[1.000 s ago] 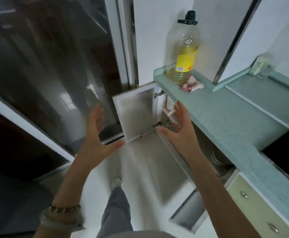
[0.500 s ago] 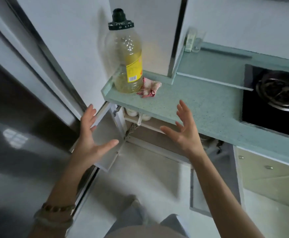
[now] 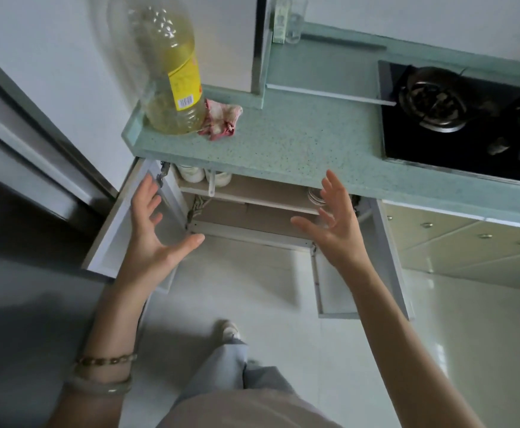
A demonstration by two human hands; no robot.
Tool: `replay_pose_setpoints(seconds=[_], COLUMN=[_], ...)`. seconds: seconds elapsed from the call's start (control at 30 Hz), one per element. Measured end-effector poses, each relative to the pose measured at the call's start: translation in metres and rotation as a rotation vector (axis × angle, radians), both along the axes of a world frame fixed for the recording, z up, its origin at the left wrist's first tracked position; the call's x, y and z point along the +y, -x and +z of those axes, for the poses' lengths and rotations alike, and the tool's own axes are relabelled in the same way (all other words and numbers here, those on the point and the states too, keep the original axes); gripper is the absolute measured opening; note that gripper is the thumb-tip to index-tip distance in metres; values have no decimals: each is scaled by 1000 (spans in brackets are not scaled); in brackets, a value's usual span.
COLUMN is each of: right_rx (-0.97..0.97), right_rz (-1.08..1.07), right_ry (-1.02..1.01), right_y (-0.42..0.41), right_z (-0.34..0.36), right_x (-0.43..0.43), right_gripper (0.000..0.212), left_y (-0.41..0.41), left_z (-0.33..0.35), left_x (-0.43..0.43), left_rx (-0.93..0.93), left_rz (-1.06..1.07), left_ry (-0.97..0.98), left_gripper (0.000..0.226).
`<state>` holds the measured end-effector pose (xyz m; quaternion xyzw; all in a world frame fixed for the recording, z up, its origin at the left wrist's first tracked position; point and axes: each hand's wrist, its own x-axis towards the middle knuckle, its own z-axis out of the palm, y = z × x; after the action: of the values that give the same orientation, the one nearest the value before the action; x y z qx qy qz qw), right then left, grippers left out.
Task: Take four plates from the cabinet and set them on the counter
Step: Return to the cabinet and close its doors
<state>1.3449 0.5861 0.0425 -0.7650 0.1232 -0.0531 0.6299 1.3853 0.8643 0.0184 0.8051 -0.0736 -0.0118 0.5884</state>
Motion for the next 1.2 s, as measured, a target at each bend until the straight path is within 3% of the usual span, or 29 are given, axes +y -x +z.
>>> replay_pose_setpoints(seconds=[0.33,0.63,0.9,1.2], right_rx=[54,94,43,-53], right_rz=[39,1,59,126], right_ry=[24,-5,-28,-12], right_y=[29,-47,-113,-128], right_z=[-28,-77,-225,-407], right_x=[13,20,40,40], right_gripper=[89,90,91,91], left_y=[30,-48,-122,-129], left_z=[-8,-57,-210,-407], left_x=[3,1,4,-8], left_rx=[26,68,-7,-117], left_rz=[-20,-65,-90,-78], left_ry=[-35,-66,-146,-153], left_gripper=[106,107,109,113])
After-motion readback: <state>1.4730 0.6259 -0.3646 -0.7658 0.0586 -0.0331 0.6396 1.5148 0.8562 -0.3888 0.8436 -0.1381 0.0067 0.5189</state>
